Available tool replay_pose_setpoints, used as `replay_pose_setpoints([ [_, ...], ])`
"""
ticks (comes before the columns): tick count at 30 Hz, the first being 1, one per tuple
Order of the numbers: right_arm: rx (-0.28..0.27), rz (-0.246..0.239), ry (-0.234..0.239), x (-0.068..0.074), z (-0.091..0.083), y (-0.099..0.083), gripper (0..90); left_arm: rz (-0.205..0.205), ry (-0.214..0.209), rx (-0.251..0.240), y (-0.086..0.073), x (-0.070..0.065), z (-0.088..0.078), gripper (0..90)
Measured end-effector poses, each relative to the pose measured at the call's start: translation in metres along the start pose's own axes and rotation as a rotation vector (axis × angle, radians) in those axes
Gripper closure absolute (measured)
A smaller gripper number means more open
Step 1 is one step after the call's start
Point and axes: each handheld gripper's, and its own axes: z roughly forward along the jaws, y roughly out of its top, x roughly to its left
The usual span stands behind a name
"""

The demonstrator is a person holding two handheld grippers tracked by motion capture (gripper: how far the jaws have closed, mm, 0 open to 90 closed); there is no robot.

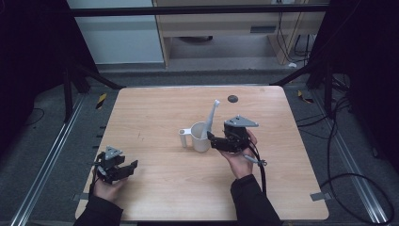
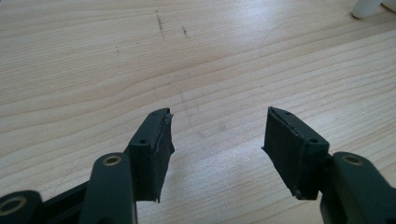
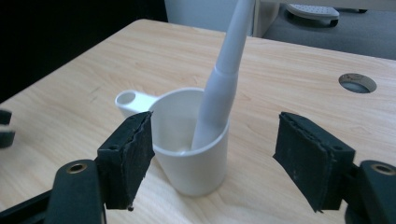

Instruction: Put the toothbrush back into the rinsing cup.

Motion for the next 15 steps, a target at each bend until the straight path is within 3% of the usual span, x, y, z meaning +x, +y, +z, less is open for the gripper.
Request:
replay_pose_setpoints([
  [10,0.007,-0.029,-0.016,-0.018,-0.033,-0.033,25.7,0.002,-0.002,0.003,0.0,-0.001,0.001,40.3],
  [15,0.036,-0.041,-0.038,-0.03,-0.044,-0.052,24.7,0.002,0.0,0.003,-0.001,-0.001,0.001,40.2],
])
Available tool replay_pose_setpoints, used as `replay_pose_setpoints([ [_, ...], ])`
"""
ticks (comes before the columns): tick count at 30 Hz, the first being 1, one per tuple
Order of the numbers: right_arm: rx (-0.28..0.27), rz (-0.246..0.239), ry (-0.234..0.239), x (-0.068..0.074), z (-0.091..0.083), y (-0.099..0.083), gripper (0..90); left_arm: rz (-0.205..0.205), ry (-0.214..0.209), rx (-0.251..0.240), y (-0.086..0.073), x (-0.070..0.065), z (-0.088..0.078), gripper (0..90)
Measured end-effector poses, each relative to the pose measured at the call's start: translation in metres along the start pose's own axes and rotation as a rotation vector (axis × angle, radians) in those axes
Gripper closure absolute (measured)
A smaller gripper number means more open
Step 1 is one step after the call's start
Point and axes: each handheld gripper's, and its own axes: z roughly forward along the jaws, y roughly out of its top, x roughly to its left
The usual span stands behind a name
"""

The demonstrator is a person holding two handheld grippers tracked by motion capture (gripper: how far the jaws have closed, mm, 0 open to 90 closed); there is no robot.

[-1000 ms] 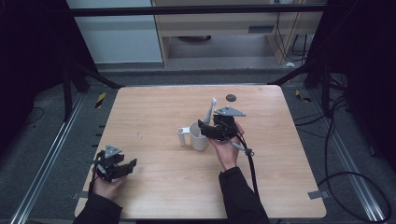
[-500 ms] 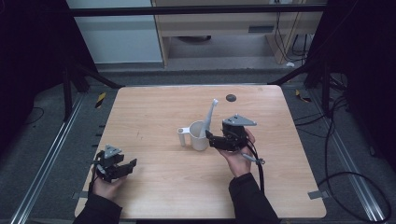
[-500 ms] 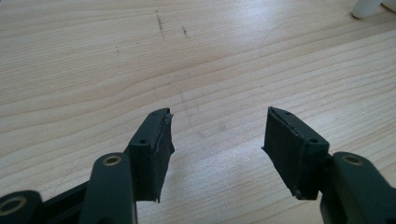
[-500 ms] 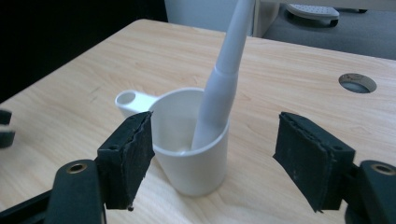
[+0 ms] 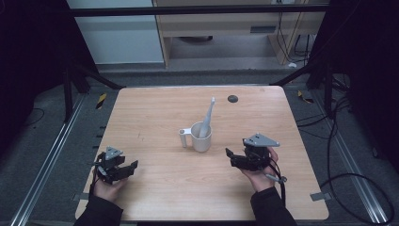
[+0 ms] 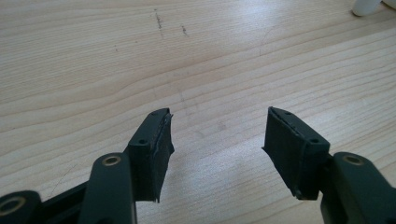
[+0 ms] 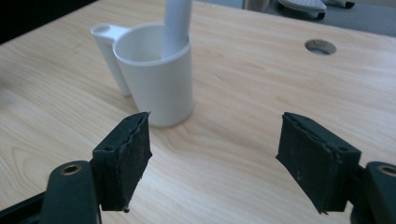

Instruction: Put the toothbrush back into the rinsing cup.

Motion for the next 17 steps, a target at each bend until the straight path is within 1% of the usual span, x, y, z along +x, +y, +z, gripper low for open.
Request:
replay_pose_setpoints([
  [1,0.005,0.003,0.001,-0.003,-0.001,-0.004,24.4,0.001,-0.001,-0.002,0.0,0.0,0.0,40.2],
  [5,0.026,0.048,0.012,-0.017,-0.008,-0.016,24.0,0.012,-0.003,-0.003,0.0,0.0,-0.001,40.0],
  [6,0.027,0.05,0.012,-0.02,-0.009,-0.019,24.1,0.012,-0.002,-0.005,-0.001,0.0,0.0,39.8],
  [9,0.036,0.092,0.015,-0.033,-0.014,-0.028,24.2,0.011,0.0,-0.004,-0.001,0.001,0.0,39.3],
  [11,0.039,0.108,0.022,-0.04,-0.016,-0.034,23.7,0.013,0.002,-0.005,-0.002,0.001,0.001,38.7],
  [13,0.045,0.118,0.013,-0.047,-0.02,-0.039,23.7,0.012,0.003,-0.004,-0.002,0.002,0.001,38.3],
  [16,0.038,0.127,-0.007,-0.055,-0.026,-0.044,23.7,0.015,0.002,-0.003,-0.002,0.001,0.001,37.7],
  [17,0.034,0.124,-0.016,-0.057,-0.028,-0.045,23.7,0.017,0.002,-0.003,-0.002,0.001,0.002,37.5],
])
